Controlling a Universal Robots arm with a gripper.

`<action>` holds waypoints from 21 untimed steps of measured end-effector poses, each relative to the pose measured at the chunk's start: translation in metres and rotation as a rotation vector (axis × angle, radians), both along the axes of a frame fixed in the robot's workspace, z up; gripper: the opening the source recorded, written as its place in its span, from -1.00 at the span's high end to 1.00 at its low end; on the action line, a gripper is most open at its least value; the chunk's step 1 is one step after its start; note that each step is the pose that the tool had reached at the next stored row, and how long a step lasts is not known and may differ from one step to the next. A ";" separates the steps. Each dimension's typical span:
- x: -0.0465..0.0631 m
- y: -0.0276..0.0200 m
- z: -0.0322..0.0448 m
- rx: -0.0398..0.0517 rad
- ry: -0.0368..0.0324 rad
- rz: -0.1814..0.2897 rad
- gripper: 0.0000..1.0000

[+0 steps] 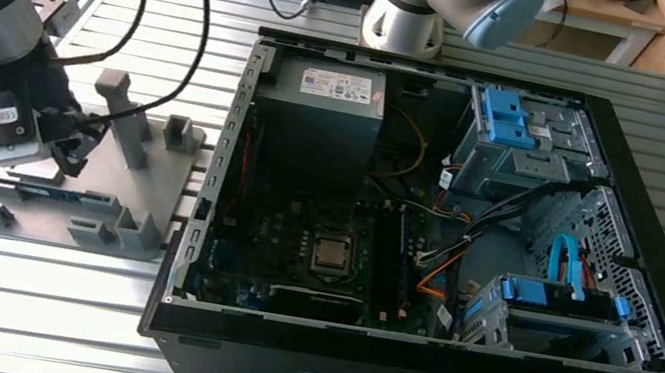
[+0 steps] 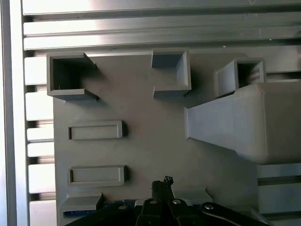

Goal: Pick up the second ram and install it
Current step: 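Reach for the second ram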

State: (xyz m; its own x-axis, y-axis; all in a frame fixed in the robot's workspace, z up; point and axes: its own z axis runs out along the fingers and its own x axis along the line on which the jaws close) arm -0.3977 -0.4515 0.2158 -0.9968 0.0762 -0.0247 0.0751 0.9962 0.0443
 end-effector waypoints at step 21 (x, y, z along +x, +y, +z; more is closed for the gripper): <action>-0.016 -0.0072 0.0048 -0.0240 -0.0027 0.004 0.80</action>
